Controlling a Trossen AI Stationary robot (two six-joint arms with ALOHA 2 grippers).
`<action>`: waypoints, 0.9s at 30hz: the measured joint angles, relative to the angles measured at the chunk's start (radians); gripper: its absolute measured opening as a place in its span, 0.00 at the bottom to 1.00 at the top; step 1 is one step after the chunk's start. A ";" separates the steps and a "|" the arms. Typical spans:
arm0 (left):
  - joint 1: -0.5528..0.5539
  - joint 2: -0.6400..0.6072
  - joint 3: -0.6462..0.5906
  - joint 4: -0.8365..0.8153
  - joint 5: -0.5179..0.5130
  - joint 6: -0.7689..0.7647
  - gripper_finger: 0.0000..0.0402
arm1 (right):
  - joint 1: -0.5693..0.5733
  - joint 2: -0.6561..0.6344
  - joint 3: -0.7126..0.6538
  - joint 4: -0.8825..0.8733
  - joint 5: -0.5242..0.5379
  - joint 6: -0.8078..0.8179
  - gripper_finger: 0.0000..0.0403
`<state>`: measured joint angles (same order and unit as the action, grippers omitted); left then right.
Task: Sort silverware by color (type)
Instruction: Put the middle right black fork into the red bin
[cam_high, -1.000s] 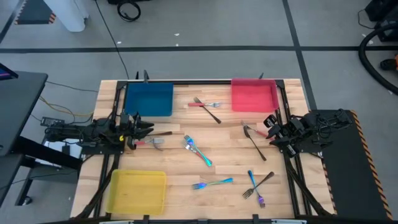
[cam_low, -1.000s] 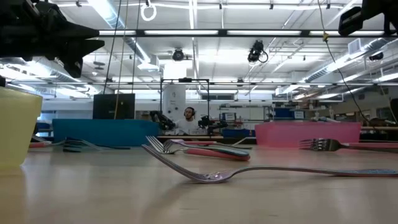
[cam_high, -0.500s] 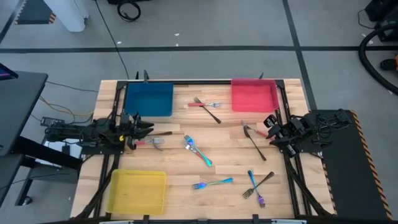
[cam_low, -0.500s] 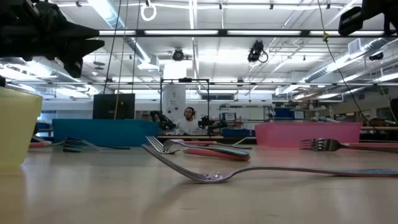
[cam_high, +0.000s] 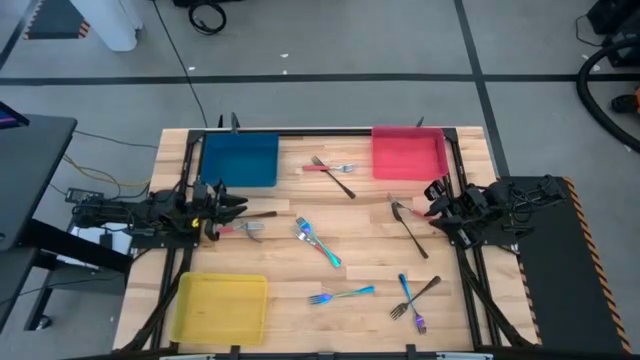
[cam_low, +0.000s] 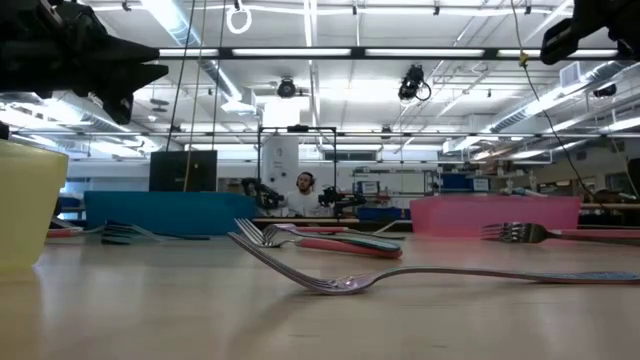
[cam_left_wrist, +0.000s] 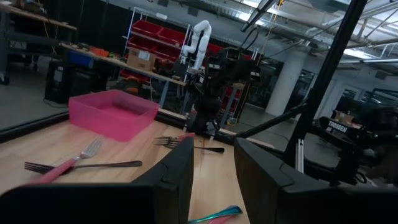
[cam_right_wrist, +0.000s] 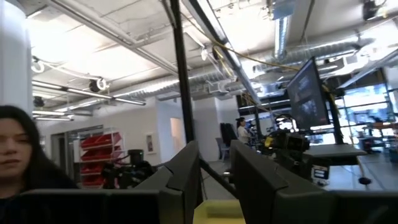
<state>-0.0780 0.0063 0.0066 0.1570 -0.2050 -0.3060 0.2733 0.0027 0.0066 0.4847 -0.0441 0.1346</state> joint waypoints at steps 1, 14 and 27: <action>0.000 0.000 0.000 0.000 0.000 -0.002 0.29 | 0.000 0.001 0.000 0.000 0.000 -0.003 0.25; 0.000 0.000 0.000 -0.023 0.000 0.166 0.29 | 0.000 0.003 0.000 0.061 0.145 -0.315 0.26; 0.000 0.000 0.000 -0.001 -0.001 0.365 0.29 | 0.000 0.004 0.000 0.150 0.308 -0.454 0.25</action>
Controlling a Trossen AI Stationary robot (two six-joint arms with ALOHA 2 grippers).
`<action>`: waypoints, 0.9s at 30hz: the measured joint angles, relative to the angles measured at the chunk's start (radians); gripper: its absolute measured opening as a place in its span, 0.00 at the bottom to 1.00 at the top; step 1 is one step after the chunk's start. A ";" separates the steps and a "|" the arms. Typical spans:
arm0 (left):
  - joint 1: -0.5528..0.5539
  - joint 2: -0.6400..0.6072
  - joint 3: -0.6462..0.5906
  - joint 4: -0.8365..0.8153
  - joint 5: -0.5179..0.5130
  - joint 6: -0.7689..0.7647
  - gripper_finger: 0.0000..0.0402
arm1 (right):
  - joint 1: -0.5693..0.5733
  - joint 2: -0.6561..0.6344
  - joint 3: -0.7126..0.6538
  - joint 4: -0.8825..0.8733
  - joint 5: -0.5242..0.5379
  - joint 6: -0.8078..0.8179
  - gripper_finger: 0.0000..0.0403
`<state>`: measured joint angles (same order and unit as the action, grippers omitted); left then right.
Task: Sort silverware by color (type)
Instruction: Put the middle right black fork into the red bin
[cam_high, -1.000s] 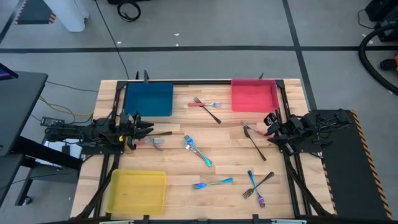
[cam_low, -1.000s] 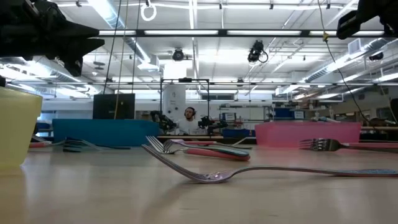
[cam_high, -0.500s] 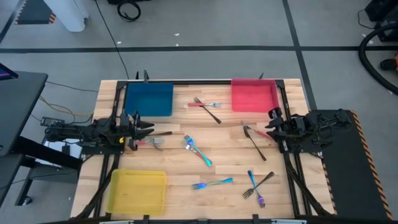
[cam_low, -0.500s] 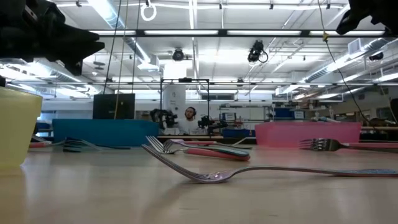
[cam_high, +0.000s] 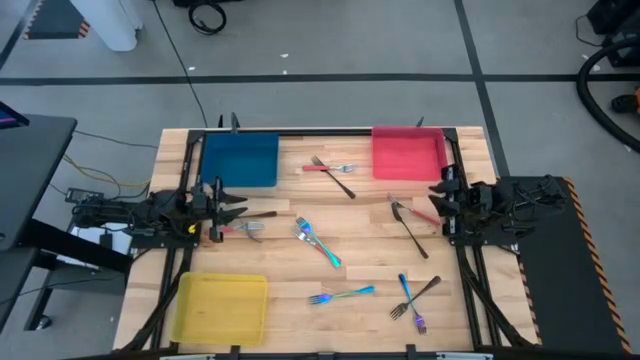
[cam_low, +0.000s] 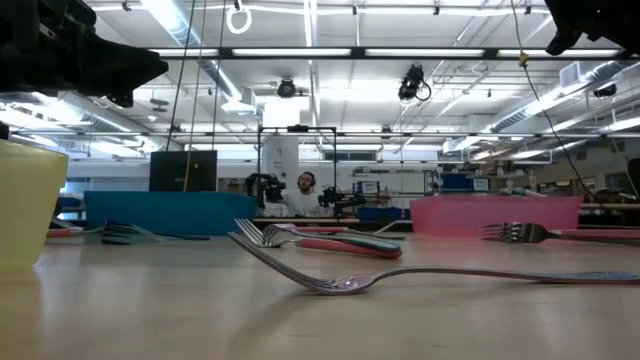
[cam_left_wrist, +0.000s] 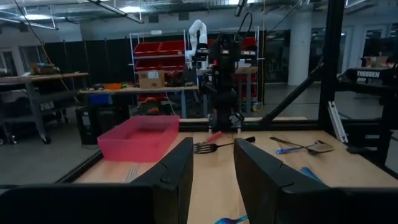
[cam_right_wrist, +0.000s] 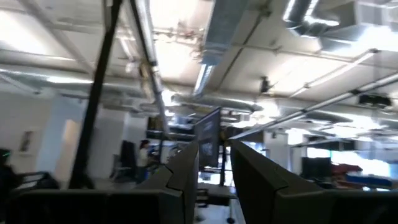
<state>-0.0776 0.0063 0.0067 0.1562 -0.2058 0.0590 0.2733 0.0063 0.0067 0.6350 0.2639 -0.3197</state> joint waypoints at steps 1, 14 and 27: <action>0.000 0.000 0.000 -0.001 0.000 0.000 0.29 | 0.000 0.000 0.000 0.005 0.019 0.001 0.25; 0.000 0.000 0.000 -0.080 0.000 -0.092 0.29 | -0.037 0.000 0.000 -0.017 0.165 0.001 0.25; 0.000 0.000 0.000 -0.087 0.001 -0.091 0.29 | -0.037 0.000 0.000 -0.223 0.267 0.087 0.26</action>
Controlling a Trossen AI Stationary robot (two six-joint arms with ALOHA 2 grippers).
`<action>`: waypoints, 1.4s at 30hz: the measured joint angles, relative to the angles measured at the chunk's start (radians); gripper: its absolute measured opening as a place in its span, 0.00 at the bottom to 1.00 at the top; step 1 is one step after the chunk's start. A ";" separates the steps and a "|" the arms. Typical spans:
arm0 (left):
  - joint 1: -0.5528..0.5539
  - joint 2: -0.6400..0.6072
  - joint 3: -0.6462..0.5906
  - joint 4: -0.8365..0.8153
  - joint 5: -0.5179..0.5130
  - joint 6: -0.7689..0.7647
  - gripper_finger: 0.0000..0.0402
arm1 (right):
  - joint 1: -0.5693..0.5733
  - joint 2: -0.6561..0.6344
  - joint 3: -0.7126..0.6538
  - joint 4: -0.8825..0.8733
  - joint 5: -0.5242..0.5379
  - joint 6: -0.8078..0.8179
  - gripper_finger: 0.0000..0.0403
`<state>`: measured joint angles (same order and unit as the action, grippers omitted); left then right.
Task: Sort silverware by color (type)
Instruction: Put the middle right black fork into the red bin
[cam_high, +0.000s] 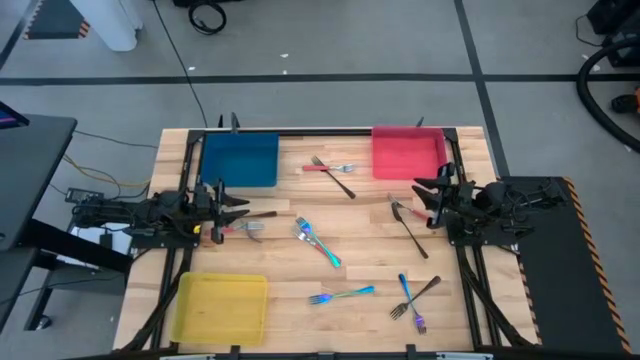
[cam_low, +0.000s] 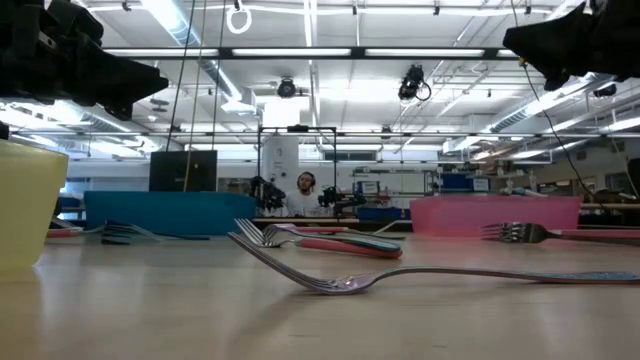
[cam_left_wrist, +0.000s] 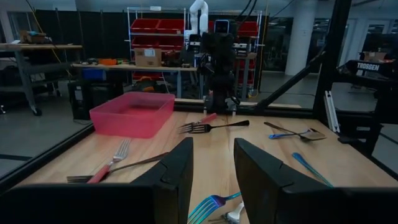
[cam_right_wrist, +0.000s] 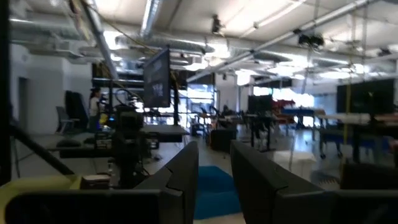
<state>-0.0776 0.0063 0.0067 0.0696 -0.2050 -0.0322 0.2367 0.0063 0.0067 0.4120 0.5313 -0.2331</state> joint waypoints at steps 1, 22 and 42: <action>0.000 0.000 0.000 0.000 0.000 0.000 0.29 | 0.000 0.000 0.000 0.002 0.012 0.003 0.26; 0.000 0.000 0.000 -0.002 0.000 0.004 0.29 | 0.060 0.301 0.361 -0.372 0.061 0.215 0.25; 0.000 0.000 0.000 0.004 -0.001 -0.004 0.29 | 0.055 0.770 0.642 -1.374 -0.119 1.269 0.25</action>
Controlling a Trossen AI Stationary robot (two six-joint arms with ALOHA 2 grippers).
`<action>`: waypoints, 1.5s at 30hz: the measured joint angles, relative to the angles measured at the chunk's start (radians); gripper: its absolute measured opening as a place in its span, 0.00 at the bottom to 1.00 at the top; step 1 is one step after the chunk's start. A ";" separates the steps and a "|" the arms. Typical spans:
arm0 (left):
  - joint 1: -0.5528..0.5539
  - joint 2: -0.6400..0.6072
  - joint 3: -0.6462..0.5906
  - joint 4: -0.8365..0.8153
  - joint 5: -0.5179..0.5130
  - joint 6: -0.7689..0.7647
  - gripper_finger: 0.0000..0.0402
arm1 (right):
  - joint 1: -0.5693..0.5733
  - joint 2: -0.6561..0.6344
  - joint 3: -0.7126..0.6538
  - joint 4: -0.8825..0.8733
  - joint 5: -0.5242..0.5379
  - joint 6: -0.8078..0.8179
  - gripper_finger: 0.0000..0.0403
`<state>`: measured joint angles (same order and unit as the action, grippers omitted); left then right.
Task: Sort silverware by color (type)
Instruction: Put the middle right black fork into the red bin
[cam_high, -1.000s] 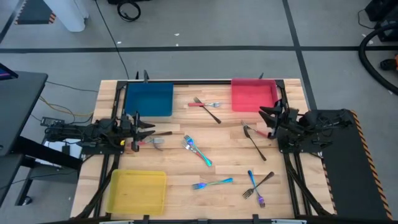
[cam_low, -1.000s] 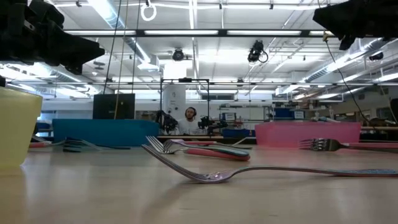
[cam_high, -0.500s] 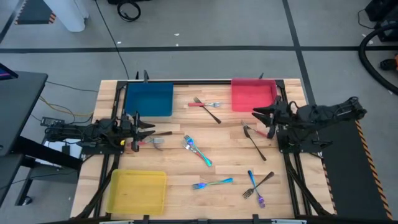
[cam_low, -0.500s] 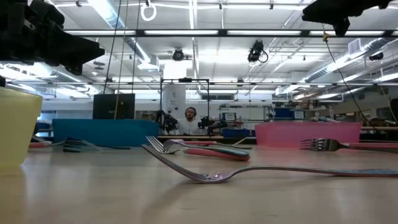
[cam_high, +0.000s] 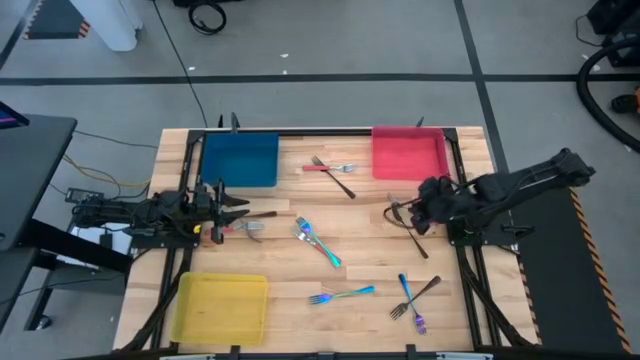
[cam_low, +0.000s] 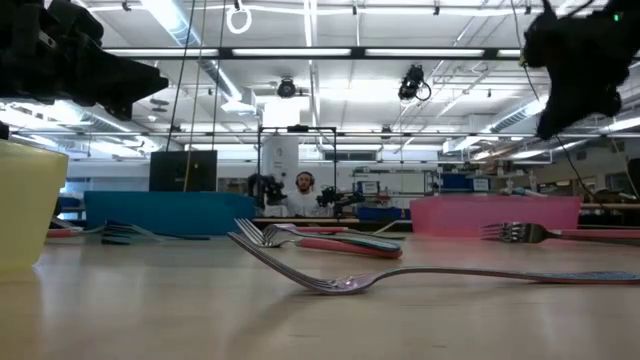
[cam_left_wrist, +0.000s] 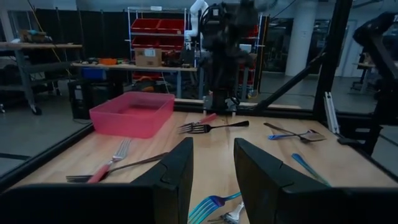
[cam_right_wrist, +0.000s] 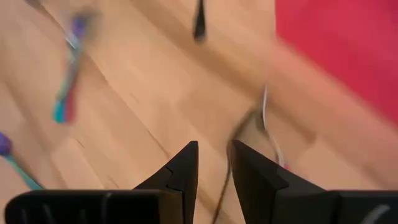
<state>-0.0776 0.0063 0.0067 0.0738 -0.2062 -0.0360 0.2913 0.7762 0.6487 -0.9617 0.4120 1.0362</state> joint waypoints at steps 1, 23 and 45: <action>0.000 0.000 0.000 0.000 0.000 0.013 0.29 | 0.000 0.018 -0.018 0.003 -0.013 0.028 0.25; 0.003 0.000 0.000 0.047 0.000 0.048 0.29 | 0.000 0.408 -0.112 0.187 -0.182 0.134 0.25; 0.003 0.000 0.000 0.047 0.000 0.049 0.29 | -0.113 0.550 -0.112 0.265 -0.255 0.062 0.03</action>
<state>-0.0750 0.0063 0.0067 0.1207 -0.2058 0.0134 0.1782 1.3259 0.5370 -0.6969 0.1574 1.0979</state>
